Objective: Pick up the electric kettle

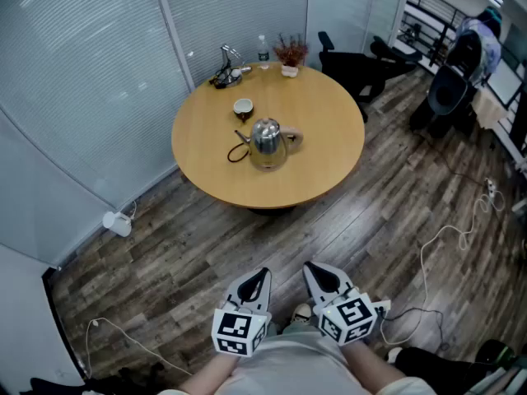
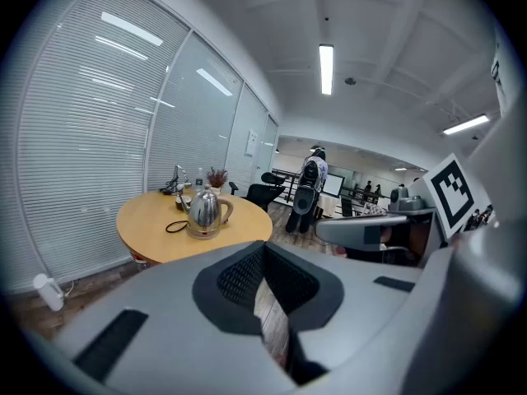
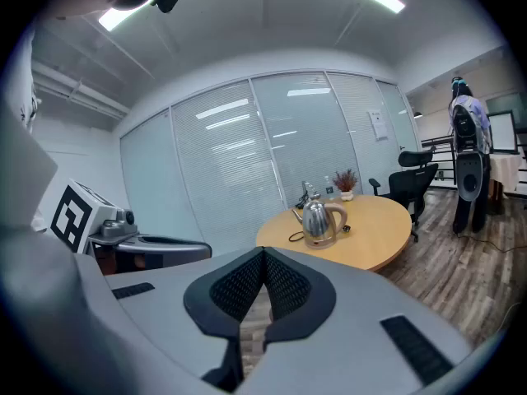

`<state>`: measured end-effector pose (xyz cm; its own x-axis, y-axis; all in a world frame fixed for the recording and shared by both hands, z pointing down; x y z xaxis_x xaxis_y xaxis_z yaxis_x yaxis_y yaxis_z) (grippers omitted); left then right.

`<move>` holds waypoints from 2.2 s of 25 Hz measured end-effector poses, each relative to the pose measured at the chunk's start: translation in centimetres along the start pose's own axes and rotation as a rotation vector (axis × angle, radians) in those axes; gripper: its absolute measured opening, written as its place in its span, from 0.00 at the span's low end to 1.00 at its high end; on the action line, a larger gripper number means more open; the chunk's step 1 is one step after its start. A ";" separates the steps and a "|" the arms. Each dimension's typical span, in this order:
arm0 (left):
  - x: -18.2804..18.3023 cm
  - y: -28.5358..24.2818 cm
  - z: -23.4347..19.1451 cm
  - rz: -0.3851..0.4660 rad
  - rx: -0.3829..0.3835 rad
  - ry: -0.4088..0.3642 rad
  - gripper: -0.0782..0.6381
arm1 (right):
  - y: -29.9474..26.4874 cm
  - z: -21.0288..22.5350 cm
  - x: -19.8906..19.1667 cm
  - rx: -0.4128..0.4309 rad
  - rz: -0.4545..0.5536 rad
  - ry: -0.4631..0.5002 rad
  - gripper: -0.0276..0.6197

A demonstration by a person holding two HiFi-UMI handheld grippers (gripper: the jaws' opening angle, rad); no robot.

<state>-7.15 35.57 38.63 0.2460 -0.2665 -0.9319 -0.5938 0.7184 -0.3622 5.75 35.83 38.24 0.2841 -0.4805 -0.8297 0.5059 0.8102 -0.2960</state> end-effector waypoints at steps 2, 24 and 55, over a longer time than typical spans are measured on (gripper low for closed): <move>0.0 0.2 -0.1 0.000 0.001 0.002 0.11 | 0.0 -0.2 -0.1 -0.001 -0.004 0.005 0.09; -0.1 1.7 -4.7 0.032 -0.045 -0.049 0.11 | -2.4 -3.2 0.6 -0.050 0.069 -0.009 0.09; 7.2 -20.0 -16.7 0.072 0.021 0.005 0.11 | -19.6 11.1 14.2 -0.033 0.096 0.040 0.09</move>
<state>-6.29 8.55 38.85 0.1997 -0.2166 -0.9556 -0.5933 0.7495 -0.2939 8.88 9.39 37.56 0.2971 -0.3869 -0.8729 0.4504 0.8629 -0.2292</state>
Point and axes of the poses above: the fingertips, and each gripper's own axes: y backward along the fingers, z to its right, x out of its top, the point moved 4 cm from there along y, backward along the fingers, and after that the axes turned 14 degrees about -y, right-handed, at the moved point
